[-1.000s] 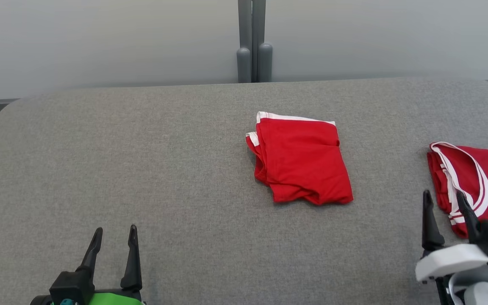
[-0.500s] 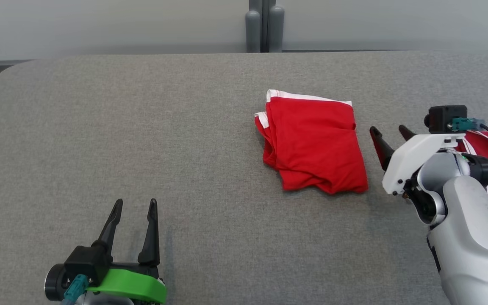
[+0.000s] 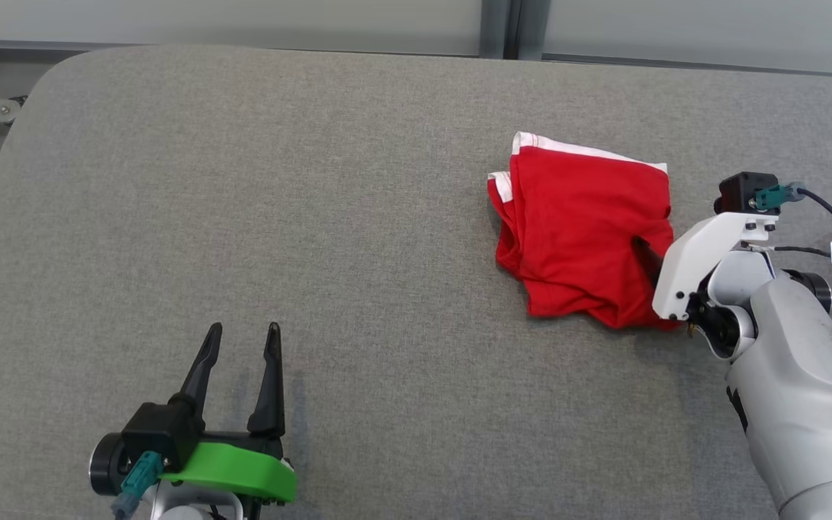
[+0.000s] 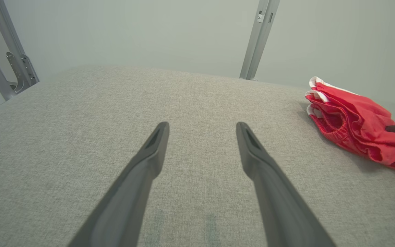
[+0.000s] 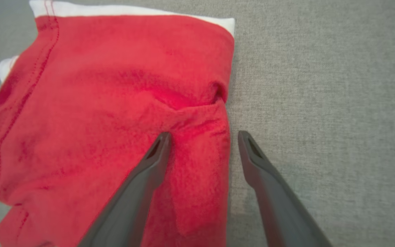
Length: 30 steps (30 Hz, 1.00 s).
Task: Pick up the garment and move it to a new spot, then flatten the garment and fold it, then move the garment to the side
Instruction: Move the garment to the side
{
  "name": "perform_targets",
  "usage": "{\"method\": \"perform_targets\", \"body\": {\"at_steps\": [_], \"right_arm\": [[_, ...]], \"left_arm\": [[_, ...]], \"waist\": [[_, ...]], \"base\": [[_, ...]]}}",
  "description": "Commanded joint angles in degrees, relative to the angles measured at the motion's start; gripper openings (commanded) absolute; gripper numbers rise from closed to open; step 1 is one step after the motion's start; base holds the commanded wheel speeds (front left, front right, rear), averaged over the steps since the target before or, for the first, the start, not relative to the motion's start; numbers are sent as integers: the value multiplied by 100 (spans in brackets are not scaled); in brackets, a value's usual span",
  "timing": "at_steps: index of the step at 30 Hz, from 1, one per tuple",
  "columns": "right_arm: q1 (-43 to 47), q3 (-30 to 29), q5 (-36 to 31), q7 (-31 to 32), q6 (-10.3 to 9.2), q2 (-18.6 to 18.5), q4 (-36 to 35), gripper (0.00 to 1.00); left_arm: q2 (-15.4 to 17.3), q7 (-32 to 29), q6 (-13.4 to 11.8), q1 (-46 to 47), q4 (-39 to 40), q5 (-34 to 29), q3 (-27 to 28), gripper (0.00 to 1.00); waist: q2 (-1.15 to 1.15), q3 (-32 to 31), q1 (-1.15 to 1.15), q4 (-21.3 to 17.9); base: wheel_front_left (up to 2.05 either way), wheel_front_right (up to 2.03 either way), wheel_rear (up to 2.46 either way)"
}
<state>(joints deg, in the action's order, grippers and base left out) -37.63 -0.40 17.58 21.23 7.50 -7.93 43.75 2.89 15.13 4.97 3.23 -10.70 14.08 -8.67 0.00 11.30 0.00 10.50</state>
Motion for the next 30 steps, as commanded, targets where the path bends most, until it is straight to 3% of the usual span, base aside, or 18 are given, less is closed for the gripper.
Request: {"method": "perform_targets", "body": {"at_steps": [1,9,10,11,16,21,30], "right_arm": [[-54,-24,37,-38,-4,-17,70,100],[-192,-91,313,-144,-3,81,713,100],[-205,-90,391,-190,-4,88,744,40],[-223,-72,475,-233,-3,89,768,0],[-307,260,807,-411,-4,14,687,0],[-265,749,1204,-386,-4,-138,282,0],[-59,1515,1653,212,-4,-945,-992,0]], "left_arm": [[8,-1,-17,103,16,18,-1,100],[8,-2,-27,171,34,11,-49,100],[8,-2,-25,184,31,8,-59,100],[8,-1,-29,193,31,7,-58,100],[9,-1,-39,116,51,-36,-7,100],[8,-1,-53,-22,146,-57,109,100],[9,-1,-10,38,488,-90,111,100]], "waist": [[0,45,0,46],[0,115,0,69],[0,118,0,64],[0,118,0,54],[0,61,0,-145],[0,8,0,-612],[0,177,0,-1673]], "base": [[0,0,0],[0,0,0],[0,0,0],[0,0,0],[0,0,0],[0,0,0],[0,0,0]]}}
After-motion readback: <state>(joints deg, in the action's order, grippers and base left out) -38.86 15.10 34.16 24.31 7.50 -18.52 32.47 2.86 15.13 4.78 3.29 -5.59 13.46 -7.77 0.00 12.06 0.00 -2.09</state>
